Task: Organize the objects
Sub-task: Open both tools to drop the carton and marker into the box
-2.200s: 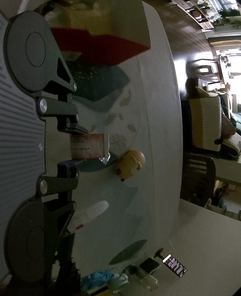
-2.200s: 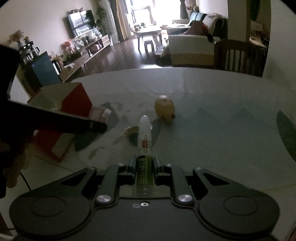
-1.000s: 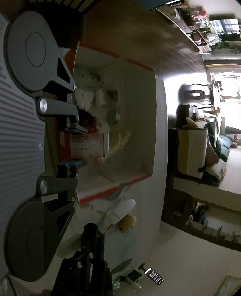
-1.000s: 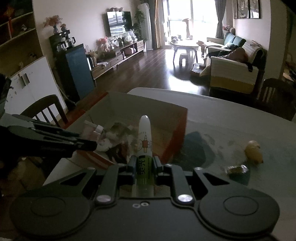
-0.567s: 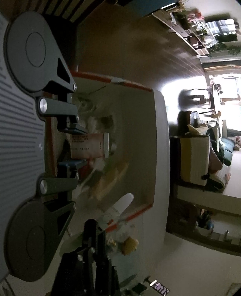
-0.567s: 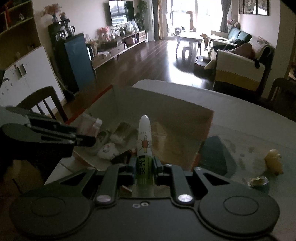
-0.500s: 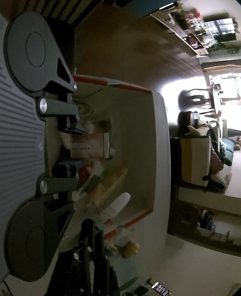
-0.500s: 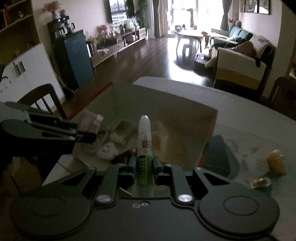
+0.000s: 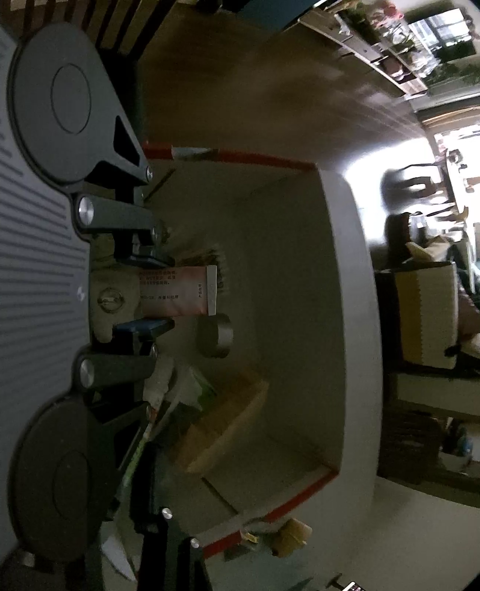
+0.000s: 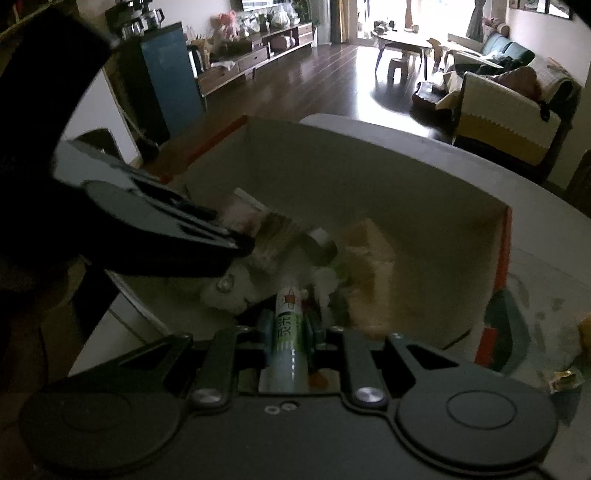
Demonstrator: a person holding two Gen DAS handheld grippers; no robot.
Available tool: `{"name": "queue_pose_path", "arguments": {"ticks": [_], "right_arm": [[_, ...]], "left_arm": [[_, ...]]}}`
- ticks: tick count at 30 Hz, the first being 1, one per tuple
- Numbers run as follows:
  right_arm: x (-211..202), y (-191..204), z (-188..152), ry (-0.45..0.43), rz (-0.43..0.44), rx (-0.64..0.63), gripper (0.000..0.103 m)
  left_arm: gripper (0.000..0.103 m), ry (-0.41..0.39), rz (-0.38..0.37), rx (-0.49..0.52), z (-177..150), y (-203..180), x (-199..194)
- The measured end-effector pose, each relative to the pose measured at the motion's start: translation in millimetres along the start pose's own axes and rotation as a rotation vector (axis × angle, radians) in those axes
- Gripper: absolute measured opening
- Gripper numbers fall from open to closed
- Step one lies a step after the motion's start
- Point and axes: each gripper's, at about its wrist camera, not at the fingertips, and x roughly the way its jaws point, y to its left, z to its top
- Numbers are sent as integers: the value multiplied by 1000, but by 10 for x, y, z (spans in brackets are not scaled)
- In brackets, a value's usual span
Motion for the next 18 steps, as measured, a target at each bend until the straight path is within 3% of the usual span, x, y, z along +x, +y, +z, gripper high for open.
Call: {"name": "queue_pose_path", "arguments": {"ticks": [12, 18], "right_arm": [[25, 20, 6, 32, 0, -22, 23], [-165, 50, -61, 1, 3, -25, 44]], "left_arm": [[27, 100, 1, 78, 108, -154, 296], [27, 111, 13, 77, 113, -178, 329]]}}
